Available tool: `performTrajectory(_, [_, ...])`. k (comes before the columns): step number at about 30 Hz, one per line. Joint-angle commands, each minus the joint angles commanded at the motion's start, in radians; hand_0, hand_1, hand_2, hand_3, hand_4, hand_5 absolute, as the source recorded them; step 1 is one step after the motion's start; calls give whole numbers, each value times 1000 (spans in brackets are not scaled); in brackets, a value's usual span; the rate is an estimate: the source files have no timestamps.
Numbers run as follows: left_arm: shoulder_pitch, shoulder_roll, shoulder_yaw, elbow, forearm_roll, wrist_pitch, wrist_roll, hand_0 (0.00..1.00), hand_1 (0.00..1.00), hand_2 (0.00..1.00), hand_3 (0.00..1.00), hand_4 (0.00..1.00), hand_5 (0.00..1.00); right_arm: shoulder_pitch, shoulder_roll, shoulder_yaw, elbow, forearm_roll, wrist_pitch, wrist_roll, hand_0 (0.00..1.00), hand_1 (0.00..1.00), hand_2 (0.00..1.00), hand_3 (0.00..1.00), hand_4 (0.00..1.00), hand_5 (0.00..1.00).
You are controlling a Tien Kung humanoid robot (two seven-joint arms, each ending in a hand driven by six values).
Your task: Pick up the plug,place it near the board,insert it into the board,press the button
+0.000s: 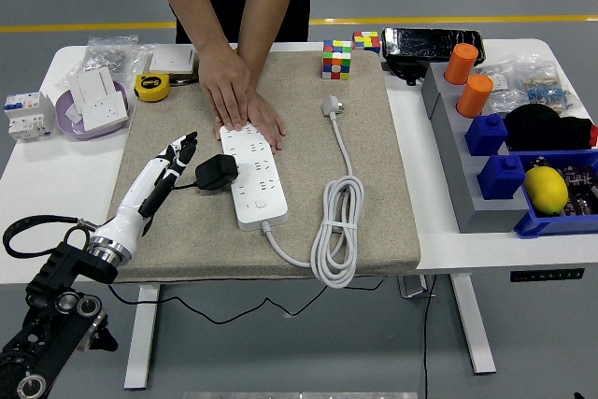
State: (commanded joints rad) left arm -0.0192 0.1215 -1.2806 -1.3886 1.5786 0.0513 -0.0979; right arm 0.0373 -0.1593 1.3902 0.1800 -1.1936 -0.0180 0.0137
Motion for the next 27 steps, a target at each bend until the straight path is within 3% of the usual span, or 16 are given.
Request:
performTrajectory(13, [8, 15, 52, 24, 84, -8, 3, 998, 998, 998, 987, 998, 998, 5, 0, -5, 0, 7, 1, 1, 928, 893, 828, 857, 998, 998])
performTrajectory(27, [-42, 22, 88, 70, 103, 0, -7, 998, 998, 998, 977, 998, 998, 6, 3, -6, 0, 11, 6, -1, 905, 841, 820, 853, 998, 998])
